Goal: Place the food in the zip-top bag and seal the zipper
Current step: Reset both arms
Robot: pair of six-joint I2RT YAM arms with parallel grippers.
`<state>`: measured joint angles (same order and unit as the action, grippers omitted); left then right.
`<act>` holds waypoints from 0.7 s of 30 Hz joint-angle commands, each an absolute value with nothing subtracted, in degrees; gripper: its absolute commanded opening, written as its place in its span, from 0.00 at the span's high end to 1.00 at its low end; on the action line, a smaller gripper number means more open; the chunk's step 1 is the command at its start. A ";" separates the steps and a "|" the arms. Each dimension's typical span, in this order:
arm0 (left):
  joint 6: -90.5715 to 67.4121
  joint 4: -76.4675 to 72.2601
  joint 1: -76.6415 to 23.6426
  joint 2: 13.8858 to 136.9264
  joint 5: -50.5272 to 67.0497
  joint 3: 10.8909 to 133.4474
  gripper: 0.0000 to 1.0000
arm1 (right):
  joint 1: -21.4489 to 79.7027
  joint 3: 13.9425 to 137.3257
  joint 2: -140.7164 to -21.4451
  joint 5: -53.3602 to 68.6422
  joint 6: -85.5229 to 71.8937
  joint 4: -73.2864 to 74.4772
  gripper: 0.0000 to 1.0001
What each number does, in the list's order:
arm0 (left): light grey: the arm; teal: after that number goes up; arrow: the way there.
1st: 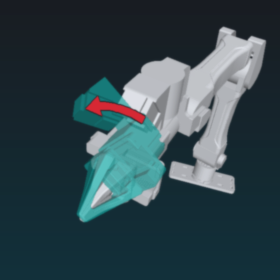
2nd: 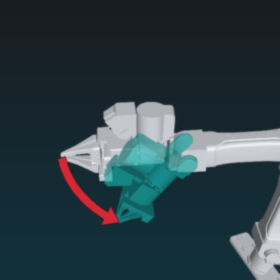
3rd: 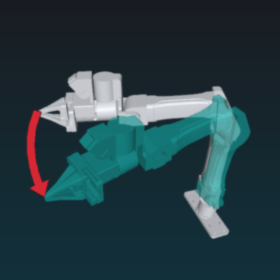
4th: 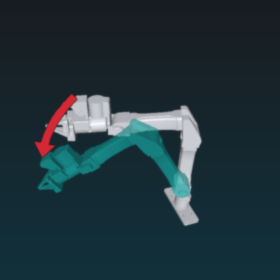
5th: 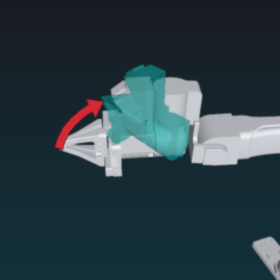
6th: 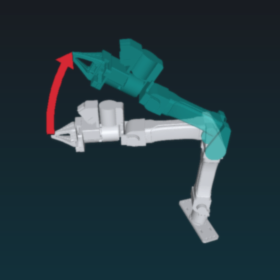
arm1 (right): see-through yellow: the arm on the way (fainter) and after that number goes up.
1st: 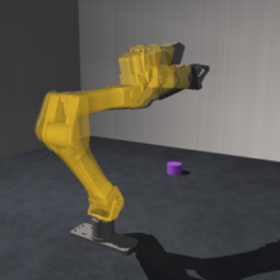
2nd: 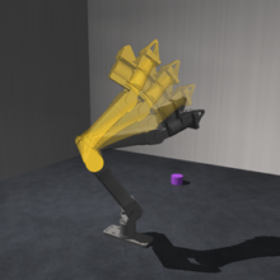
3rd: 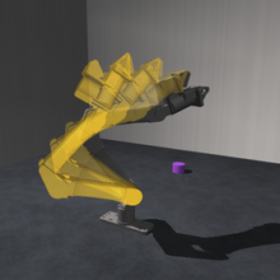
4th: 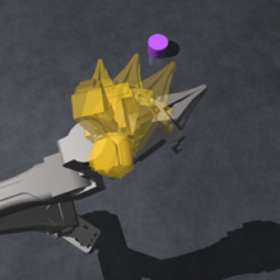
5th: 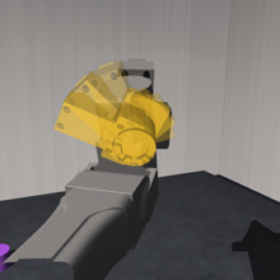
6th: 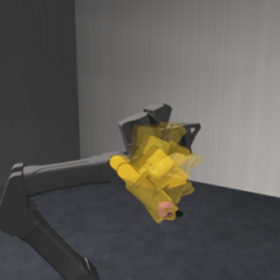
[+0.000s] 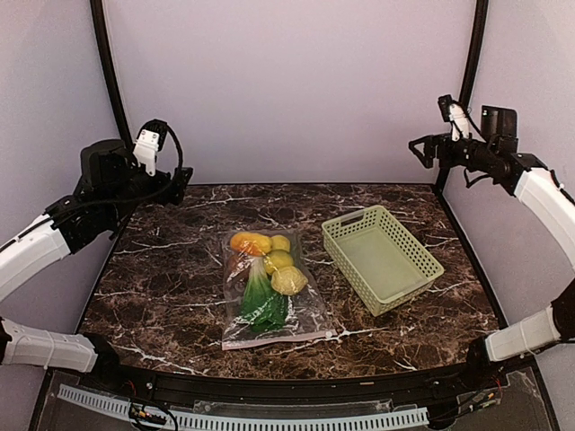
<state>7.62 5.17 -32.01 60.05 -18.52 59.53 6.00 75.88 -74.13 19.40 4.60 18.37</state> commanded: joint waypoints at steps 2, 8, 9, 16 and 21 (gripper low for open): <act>8.09 -2.62 -31.61 58.79 -18.66 48.85 0.05 | 6.20 67.27 -68.03 14.13 -0.95 10.14 0.01; 6.52 -1.09 -31.05 59.82 -16.68 47.85 0.06 | 5.04 60.74 -66.15 12.09 1.42 7.00 0.01; 6.51 -1.59 -30.85 59.84 -16.69 47.61 0.06 | 4.94 59.87 -66.23 12.52 1.45 6.19 0.01; 4.24 -2.83 -29.49 58.52 -14.44 46.20 0.06 | 4.53 53.64 -66.43 12.41 3.54 1.63 0.01; 2.78 -4.26 -28.66 57.12 -14.62 44.90 0.05 | 4.06 53.83 -65.49 12.62 4.19 1.95 0.01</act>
